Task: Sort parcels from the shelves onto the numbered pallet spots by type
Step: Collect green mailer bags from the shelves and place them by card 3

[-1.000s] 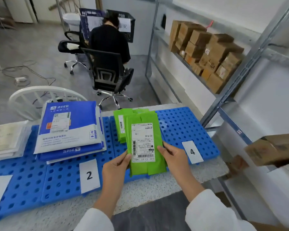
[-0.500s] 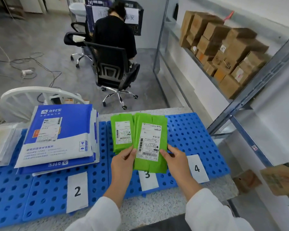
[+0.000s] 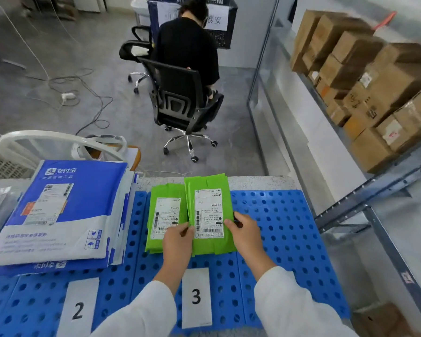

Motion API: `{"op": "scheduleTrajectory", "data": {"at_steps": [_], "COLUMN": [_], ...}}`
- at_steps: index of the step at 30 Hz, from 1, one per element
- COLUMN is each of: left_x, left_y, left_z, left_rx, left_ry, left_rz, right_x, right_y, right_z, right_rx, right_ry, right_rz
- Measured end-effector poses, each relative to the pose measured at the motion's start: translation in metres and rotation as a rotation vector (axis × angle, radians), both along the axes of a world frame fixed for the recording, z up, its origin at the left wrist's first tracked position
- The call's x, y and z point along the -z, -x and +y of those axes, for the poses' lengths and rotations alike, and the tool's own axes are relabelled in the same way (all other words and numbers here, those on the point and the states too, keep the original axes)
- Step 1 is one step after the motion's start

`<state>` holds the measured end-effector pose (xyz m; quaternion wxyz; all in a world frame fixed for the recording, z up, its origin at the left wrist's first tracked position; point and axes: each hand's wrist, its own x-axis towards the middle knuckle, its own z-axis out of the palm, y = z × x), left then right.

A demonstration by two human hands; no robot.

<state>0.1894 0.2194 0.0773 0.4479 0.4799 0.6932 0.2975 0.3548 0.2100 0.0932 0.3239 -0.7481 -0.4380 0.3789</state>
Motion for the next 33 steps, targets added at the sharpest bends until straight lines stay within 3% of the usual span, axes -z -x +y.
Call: {"op": "scheduleTrajectory", "data": {"at_steps": [11, 25, 33], "left_x": [0.044, 0.036, -0.007], "left_y": [-0.016, -0.012, 0.034], "left_z": [0.026, 0.035, 0.031], "left_rx": [0.034, 0.010, 0.363], "left_ry": [-0.033, 0.022, -0.133], "left_rz": [0.411, 0.253, 0.433], "right_x": [0.043, 0.054, 0.018], "right_y": [-0.009, -0.013, -0.007], "right_z": [0.033, 0.028, -0.006], "right_rx": [-0.064, -0.096, -0.185], "right_ry": [0.053, 0.159, 0.127], "right_rz": [-0.022, -0.025, -0.164]}}
